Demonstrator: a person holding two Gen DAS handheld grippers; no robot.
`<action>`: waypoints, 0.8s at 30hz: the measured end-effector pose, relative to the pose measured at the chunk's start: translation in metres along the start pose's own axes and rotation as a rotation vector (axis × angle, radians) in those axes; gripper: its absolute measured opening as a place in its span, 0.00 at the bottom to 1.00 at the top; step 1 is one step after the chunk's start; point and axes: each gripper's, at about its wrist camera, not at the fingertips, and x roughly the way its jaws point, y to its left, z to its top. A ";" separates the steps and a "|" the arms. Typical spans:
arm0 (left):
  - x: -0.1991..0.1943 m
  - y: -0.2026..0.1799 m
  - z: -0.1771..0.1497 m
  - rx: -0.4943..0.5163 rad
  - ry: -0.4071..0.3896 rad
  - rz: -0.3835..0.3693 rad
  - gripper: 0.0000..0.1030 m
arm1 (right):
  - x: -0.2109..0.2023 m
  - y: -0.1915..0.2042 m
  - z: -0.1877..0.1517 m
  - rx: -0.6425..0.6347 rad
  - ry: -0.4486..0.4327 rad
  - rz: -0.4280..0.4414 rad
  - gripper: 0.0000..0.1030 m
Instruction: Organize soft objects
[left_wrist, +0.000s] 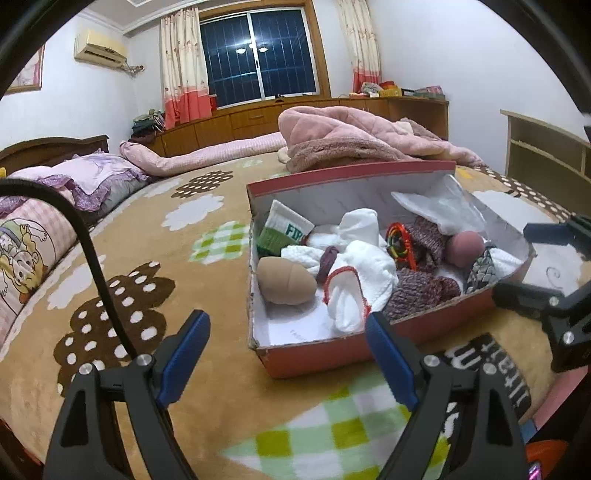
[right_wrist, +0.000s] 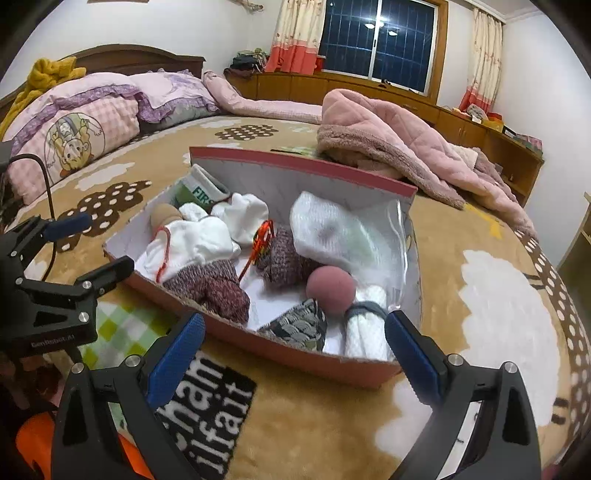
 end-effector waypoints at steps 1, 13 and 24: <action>0.000 0.001 -0.001 -0.007 -0.001 -0.002 0.87 | 0.000 0.000 -0.001 -0.003 0.002 0.000 0.97; 0.000 0.001 -0.019 -0.014 0.042 -0.016 0.87 | -0.004 -0.008 -0.020 -0.023 0.018 0.004 0.97; 0.000 0.010 -0.025 -0.091 0.141 -0.059 0.87 | 0.004 -0.010 -0.037 0.036 0.089 0.056 0.97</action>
